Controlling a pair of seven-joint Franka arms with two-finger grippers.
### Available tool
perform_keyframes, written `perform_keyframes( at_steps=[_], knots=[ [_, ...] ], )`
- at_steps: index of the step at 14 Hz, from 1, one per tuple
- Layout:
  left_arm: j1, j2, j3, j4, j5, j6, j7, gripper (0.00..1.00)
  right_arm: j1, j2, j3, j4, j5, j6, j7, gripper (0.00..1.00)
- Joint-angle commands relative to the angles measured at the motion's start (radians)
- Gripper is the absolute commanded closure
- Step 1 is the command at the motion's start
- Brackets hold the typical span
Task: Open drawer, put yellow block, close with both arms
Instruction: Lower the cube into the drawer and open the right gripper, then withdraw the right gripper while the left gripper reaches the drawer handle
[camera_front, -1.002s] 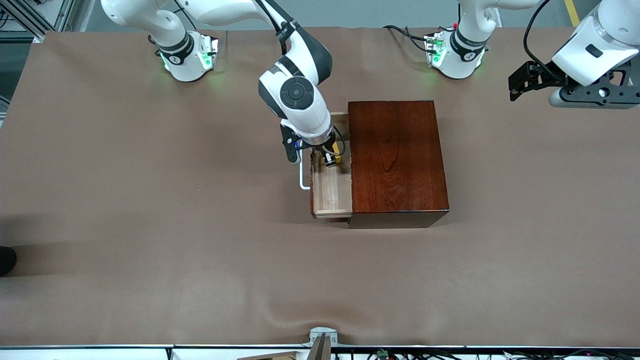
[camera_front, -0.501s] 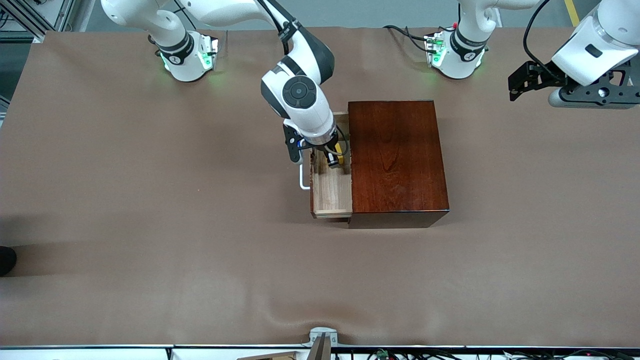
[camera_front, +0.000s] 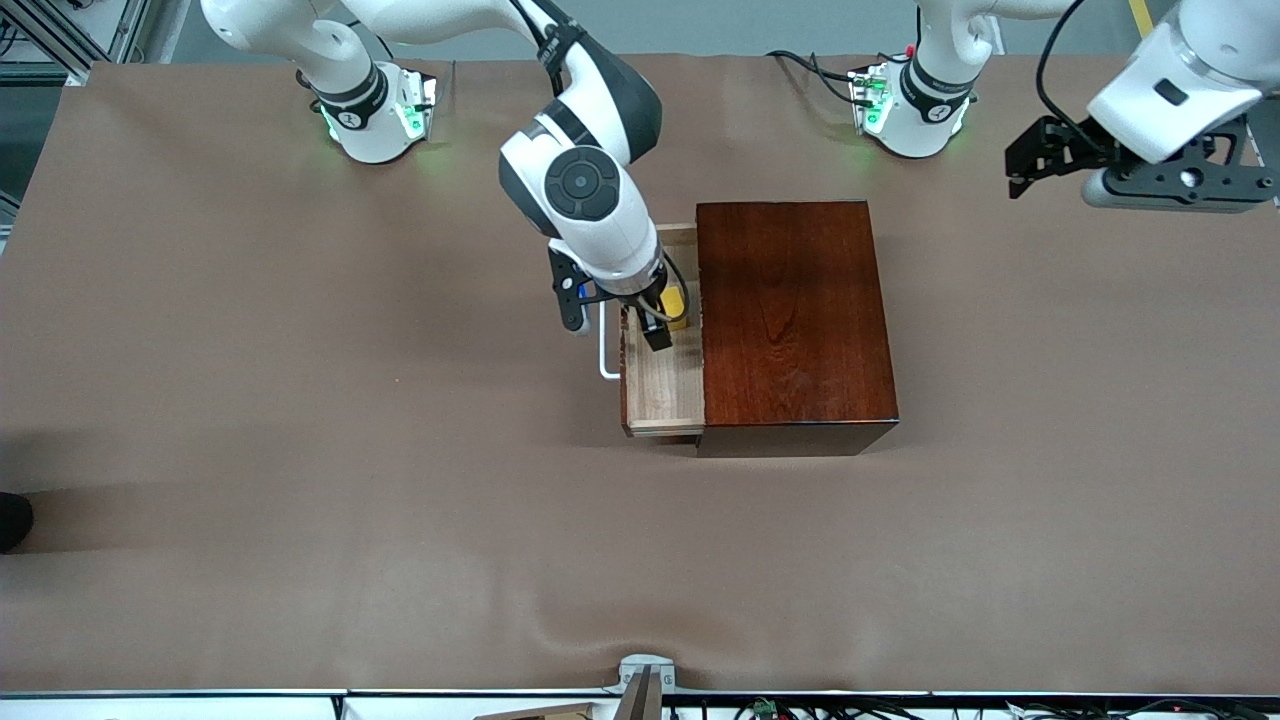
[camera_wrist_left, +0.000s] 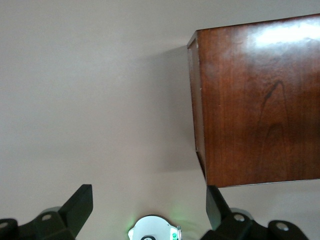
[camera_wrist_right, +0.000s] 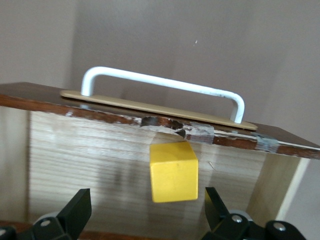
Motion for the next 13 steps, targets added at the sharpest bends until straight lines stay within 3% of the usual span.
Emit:
perform_keyframes(
  at_steps=[1, 6, 10, 13],
  knots=[
    [-0.001, 0.039, -0.066, 0.052, -0.017, -0.010, -0.057, 0.00, -0.038, 0.009, 0.007, 0.092, 0.013, -0.074, 0.002, 0.00],
    [-0.001, 0.134, -0.210, 0.130, -0.011, -0.011, -0.263, 0.00, -0.139, -0.022, 0.013, 0.117, 0.016, -0.091, -0.039, 0.00],
    [-0.036, 0.208, -0.253, 0.182, -0.011, -0.006, -0.385, 0.00, -0.214, -0.023, 0.013, 0.184, 0.013, -0.209, -0.154, 0.00],
    [-0.142, 0.316, -0.253, 0.270, -0.011, 0.041, -0.572, 0.00, -0.283, -0.023, 0.013, 0.223, 0.013, -0.286, -0.274, 0.00]
  ],
)
